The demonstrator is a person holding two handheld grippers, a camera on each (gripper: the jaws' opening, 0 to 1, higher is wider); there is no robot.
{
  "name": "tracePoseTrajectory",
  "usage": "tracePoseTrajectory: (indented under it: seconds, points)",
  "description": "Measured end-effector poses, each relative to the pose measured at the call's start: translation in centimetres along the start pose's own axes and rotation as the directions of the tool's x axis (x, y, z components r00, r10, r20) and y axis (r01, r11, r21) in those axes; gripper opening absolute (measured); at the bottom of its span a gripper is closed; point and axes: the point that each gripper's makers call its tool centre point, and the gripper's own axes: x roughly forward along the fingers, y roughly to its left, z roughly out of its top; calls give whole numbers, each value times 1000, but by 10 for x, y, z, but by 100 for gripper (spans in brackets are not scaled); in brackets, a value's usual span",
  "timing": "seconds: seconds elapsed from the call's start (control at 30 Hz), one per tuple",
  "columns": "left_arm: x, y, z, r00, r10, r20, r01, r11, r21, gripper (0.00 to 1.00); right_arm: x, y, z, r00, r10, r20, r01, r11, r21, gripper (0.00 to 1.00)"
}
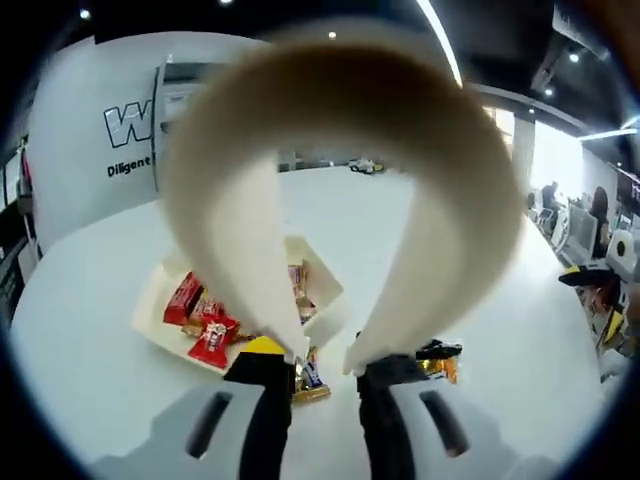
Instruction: Place the target food into the container with the food tongs after gripping and lifting it, then release it inside without dropping or visibly crushing the food.
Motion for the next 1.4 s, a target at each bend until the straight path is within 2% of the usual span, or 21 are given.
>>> tracePoseTrajectory:
  seconds: [0.3, 0.37, 0.73, 1.4]
  points:
    - [0, -1, 2, 999, 27, 18, -26, 999, -30, 25, -1, 0, -2, 1000, 1, 0, -1, 1000, 7, 90]
    - [-3, 4, 2, 996, 78, 33, -77, 996, -39, 26, -1, 1, -1, 1000, 3, 0, -3, 1000, 4, 89]
    - [-4, 8, -8, 990, 140, 25, -138, 988, -67, 27, 0, 5, -2, 1000, 12, -1, -12, 1000, 0, 89]
    - [4, 17, -19, 987, 163, 8, -160, 977, -140, 27, -4, -1, -3, 1000, -3, -5, 3, 1000, 4, 89]
